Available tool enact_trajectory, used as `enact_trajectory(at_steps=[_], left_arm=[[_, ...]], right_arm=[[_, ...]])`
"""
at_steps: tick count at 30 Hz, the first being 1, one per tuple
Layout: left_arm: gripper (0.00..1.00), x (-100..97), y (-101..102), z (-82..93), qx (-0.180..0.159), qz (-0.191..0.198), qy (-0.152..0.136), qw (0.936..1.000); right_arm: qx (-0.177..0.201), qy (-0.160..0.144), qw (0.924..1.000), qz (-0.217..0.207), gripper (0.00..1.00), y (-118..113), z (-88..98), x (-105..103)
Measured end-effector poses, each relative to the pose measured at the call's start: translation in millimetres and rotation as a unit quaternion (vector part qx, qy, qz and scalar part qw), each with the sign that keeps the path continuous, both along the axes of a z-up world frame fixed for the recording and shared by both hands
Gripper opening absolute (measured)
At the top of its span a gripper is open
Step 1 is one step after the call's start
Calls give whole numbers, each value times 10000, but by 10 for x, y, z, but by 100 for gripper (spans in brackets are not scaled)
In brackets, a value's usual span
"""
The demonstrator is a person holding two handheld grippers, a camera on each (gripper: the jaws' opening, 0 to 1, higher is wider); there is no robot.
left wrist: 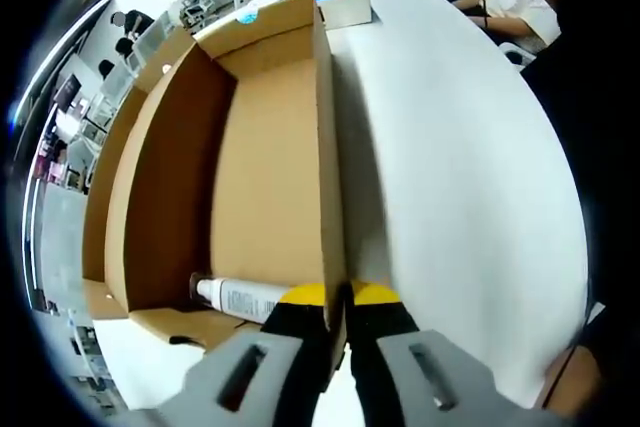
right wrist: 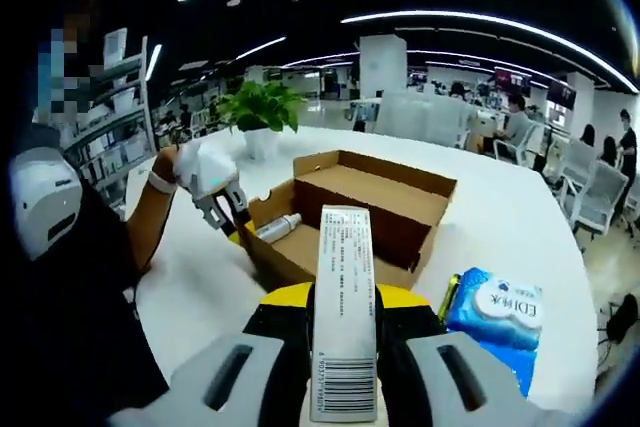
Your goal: Operate the shoe box by opening the lid, removing the specified soft item, and placing it in the target area until the item is outside and the box remains undamaged.
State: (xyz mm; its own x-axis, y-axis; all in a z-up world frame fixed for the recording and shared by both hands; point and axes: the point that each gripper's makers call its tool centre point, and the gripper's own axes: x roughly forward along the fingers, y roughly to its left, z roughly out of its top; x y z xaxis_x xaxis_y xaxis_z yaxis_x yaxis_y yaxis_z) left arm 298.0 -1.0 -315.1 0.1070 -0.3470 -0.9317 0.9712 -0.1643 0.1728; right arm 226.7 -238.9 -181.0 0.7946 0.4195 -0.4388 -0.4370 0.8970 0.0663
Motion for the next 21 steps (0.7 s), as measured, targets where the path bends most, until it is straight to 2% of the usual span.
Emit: enact_trajectory(at_steps=[3, 4, 7, 15, 17, 20, 21], left_arm=[[4, -6, 4, 0, -28, -11, 10, 10000], [4, -8, 5, -1, -33, -14, 9, 10000], [4, -15, 7, 2, -70, -20, 21, 10000], [4, -27, 11, 6, -117, -51, 39, 9999], [4, -26, 9, 10, -145, -41, 61, 9999], [4, -22, 7, 10, -145, -47, 53, 9999], [4, -21, 6, 10, -144, -48, 49, 9999]], right_arm=[[263, -80, 9990, -357, 21, -129, -27, -150], [453, -63, 9972, -599, 21, -210, -49, -233], [708, -2, 9928, -971, 21, -349, -112, -394], [1043, 285, 9741, -1984, 21, -788, -402, -911], [1202, 386, 9646, -2317, 21, -925, -526, -1018], [1325, 509, 9538, -2647, 21, -1073, -715, -1080], [1357, 523, 9523, -2683, 21, -1095, -752, -1080]])
